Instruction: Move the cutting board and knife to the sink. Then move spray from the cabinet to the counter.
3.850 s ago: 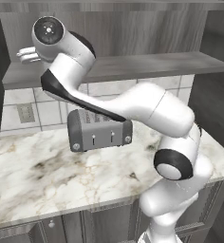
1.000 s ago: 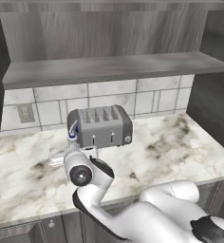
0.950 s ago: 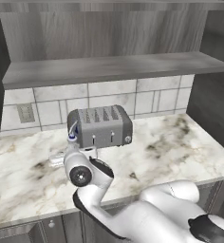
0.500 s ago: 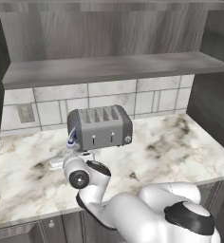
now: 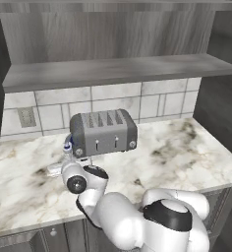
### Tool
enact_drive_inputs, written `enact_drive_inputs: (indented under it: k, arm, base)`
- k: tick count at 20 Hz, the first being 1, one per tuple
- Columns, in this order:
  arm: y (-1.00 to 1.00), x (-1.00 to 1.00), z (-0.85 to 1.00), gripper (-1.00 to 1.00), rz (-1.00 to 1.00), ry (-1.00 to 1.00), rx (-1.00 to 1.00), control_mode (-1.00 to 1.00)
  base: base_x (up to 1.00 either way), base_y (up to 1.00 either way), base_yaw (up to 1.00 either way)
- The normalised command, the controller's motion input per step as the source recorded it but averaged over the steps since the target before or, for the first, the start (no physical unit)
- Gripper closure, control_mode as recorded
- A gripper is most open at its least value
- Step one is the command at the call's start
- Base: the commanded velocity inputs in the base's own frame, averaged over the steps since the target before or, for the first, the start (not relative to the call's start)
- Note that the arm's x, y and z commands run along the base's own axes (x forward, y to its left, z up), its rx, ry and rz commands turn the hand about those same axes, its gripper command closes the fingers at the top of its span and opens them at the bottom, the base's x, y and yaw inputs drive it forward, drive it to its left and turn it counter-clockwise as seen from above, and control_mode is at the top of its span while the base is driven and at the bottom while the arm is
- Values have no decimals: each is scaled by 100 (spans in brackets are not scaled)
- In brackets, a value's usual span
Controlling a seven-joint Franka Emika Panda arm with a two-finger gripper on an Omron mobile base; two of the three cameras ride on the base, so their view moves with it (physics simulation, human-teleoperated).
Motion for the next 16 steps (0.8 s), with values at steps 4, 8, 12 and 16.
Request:
enact_drive_inputs:
  k: [4,8,12,16]
  arm:
    - [5,14,-40,100,0,0,0,-100]
    - [-1,-23,-28,100,0,0,0,-100]
    - [-4,-48,-22,100,0,0,0,-100]
    - [0,-17,-16,-100,0,0,0,-100]
  base:
    - [0,0,0]
    - [0,0,0]
    - [0,0,0]
    - [0,0,0]
